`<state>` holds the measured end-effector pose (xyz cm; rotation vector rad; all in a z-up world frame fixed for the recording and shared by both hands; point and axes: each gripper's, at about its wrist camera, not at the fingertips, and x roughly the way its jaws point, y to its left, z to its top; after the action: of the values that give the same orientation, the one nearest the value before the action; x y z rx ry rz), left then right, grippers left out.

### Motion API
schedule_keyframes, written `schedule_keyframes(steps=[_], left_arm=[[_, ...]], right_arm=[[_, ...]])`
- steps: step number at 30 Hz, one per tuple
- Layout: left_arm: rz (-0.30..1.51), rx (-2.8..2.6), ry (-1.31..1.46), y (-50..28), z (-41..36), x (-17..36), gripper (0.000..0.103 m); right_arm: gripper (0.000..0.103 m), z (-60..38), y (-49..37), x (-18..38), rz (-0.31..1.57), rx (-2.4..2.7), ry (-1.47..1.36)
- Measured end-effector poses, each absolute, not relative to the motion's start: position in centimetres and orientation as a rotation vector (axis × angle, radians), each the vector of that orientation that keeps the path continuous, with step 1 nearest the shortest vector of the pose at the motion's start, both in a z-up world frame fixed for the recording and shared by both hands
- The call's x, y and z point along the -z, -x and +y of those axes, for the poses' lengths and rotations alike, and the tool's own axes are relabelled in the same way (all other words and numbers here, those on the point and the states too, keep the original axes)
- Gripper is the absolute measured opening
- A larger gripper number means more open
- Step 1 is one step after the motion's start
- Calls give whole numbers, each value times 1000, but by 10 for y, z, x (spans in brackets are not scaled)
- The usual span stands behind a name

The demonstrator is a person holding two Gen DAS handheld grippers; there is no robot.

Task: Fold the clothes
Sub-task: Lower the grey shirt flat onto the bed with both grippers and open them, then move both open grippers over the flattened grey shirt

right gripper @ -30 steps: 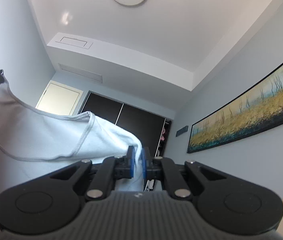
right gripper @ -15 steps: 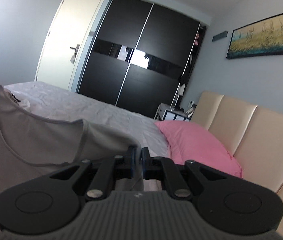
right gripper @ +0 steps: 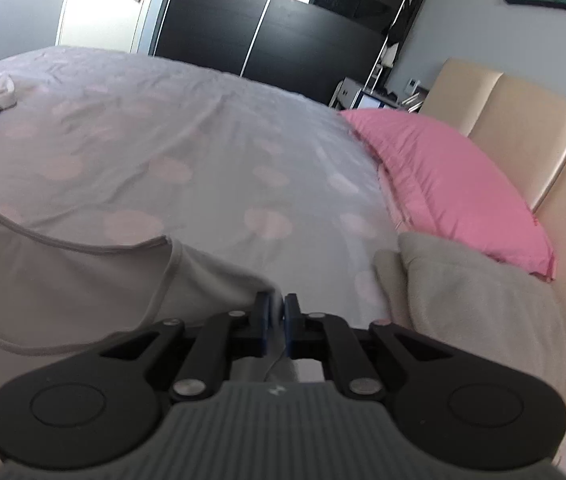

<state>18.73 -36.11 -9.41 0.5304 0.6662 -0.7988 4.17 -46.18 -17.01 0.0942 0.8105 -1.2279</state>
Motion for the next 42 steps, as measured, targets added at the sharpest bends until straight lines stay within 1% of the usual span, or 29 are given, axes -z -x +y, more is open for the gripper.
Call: schedule_keyframes(steps=[4, 6, 10, 11, 12, 13, 14, 15, 16, 18, 20, 21, 25, 29, 32, 37, 42], left_arm=[[721, 796, -584, -195, -378, 131, 2], [750, 790, -596, -198, -382, 144, 2], [803, 796, -599, -203, -383, 166, 2], [798, 800, -598, -202, -382, 166, 3], [789, 804, -597, -201, -380, 166, 4], [787, 808, -593, -201, -378, 164, 6], [787, 813, -587, -200, -375, 160, 12], [782, 821, -575, -199, -372, 156, 20], [775, 832, -561, -198, -369, 152, 23], [778, 851, -537, -197, -363, 143, 29], [797, 861, -529, -197, -358, 137, 31], [807, 860, -532, -197, -355, 136, 31], [841, 854, -553, -194, -341, 136, 31], [862, 835, -543, -191, -315, 134, 31], [881, 841, -539, -185, -294, 128, 32], [909, 871, -547, -164, -263, 114, 39], [993, 907, -511, -138, -232, 105, 45]], right_arm=[[8, -482, -48, 207, 873, 1211, -139], [1, -492, -51, 224, 903, 1204, -160], [1, -511, -43, 241, 927, 1193, -259], [2, -513, -40, 241, 923, 1187, -274], [5, -513, -37, 238, 914, 1179, -285], [5, -514, -33, 234, 893, 1172, -307], [5, -516, -27, 228, 857, 1168, -347], [9, -519, -20, 222, 821, 1167, -395], [11, -522, -12, 216, 793, 1160, -441], [12, -527, 4, 204, 746, 1138, -525], [21, -529, 17, 197, 724, 1109, -592], [30, -529, 22, 196, 724, 1101, -614], [30, -524, 35, 198, 746, 1110, -649], [30, -515, 55, 202, 708, 1120, -746], [30, -502, 70, 199, 690, 1132, -768], [30, -464, 94, 186, 692, 1138, -763], [31, -419, 118, 168, 713, 1148, -759]])
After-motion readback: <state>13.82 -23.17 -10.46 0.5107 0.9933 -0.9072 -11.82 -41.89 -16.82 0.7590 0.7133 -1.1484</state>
